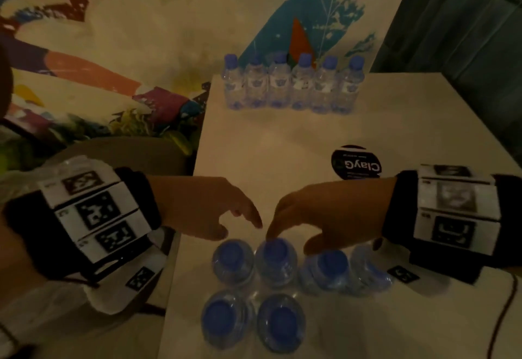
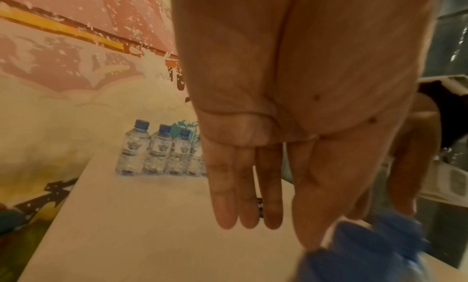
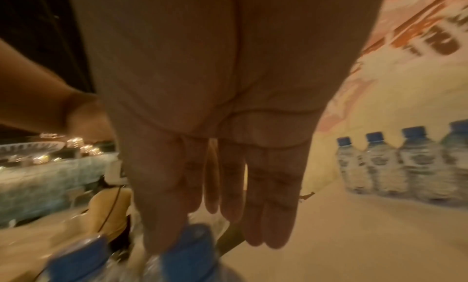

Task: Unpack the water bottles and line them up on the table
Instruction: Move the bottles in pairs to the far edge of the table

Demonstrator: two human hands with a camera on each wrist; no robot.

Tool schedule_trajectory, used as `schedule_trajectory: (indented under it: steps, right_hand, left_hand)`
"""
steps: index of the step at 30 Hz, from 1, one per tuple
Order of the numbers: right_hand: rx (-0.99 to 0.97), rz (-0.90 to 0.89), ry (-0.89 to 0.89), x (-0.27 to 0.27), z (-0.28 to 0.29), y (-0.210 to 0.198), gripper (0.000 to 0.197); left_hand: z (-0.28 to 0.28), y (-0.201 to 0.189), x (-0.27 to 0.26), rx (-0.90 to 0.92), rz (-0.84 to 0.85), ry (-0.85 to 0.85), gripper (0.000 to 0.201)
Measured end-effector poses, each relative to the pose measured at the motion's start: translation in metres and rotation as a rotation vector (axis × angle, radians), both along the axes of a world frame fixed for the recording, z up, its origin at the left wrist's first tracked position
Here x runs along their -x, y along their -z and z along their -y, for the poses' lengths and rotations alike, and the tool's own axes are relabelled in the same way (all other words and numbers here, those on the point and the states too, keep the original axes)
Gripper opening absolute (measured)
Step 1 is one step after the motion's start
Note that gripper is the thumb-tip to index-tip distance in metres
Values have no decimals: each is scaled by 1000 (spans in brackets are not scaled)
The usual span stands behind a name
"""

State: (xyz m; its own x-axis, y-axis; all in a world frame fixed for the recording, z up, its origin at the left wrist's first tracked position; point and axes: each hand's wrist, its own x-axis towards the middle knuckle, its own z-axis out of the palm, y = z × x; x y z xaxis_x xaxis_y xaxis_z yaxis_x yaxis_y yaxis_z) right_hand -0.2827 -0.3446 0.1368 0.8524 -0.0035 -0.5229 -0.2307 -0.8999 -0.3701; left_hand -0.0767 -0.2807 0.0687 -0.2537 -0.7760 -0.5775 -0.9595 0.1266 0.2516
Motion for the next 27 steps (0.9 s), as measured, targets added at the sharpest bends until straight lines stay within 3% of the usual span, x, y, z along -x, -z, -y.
schedule_trajectory:
  steps: [5, 9, 11, 16, 21, 27]
  right_hand:
    - [128, -62, -77, -15, -39, 21, 43]
    - [232, -20, -65, -24, -39, 30, 28]
    - [261, -17, -34, -28, -32, 32, 26]
    - [228, 67, 161, -49, 12, 23, 27]
    - [231, 173, 363, -85, 80, 15, 28]
    - [308, 318, 450, -134, 172, 25, 26]
  left_hand:
    - [-30, 13, 13, 0, 30, 93, 45]
    - [-38, 0, 30, -21, 34, 149, 23]
    - [-39, -8, 31, 76, -11, 154, 34]
    - [-8, -35, 15, 205, -119, -50, 31]
    - [59, -47, -8, 295, -70, -242, 30]
    - [149, -37, -51, 447, 2, -401, 26]
